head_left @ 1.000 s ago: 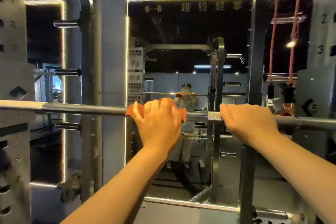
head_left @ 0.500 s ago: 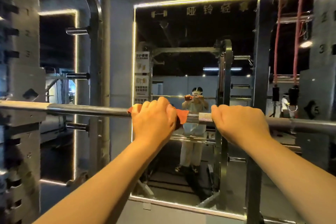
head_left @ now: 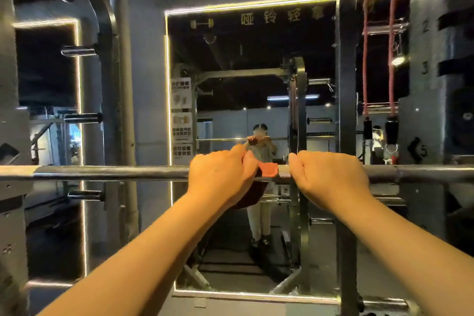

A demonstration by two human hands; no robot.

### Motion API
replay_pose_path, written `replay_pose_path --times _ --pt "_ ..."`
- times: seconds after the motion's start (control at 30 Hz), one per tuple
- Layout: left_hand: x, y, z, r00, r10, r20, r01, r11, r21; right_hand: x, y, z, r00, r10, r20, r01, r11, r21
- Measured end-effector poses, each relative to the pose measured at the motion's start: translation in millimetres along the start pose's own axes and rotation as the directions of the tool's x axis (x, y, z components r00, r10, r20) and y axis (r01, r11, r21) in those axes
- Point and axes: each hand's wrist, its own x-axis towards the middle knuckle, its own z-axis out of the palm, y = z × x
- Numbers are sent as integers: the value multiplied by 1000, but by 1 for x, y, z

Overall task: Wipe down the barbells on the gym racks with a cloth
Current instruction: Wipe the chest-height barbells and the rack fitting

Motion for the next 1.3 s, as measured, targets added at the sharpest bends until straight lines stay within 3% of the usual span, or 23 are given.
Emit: replay_pose_path --times 0.17,0.27,0.37,0.6,0.7,0.8,0.93,1.1,1.23,1.3 --pt "1 17 10 988 82 -128 -87 996 -30 1 1 7 998 58 -28 -59 998 -22" --pt "-9 3 29 939 161 -305 -195 977 -86 0 1 8 995 69 -67 -73 996 -53" --pt "-24 -11 49 887 259 -382 -313 946 -85 -1 -1 10 994 65 -93 -71 996 -59" --pt "-35 -4 66 868 223 -443 -302 946 -116 2 -3 10 995 74 -74 -78 995 -57" --pt "-17 7 34 916 203 -345 -280 941 -190 2 -5 5 995 81 -58 -83 996 -40" --pt "-6 8 14 951 247 -185 -274 952 -137 1 -7 1 996 80 -37 -81 996 -35" --pt "-22 3 27 968 195 -160 -222 959 -177 2 -4 3 997 75 -12 -75 997 -16" --pt "-24 25 42 957 37 -287 -74 990 -118 2 -2 7 997 34 -67 -29 997 72" --pt "0 37 9 981 141 -131 -152 985 -84 0 1 2 998 22 -54 -14 991 134" --pt "4 35 8 970 183 -160 -202 973 -110 0 2 4 998 16 -65 -8 991 134"
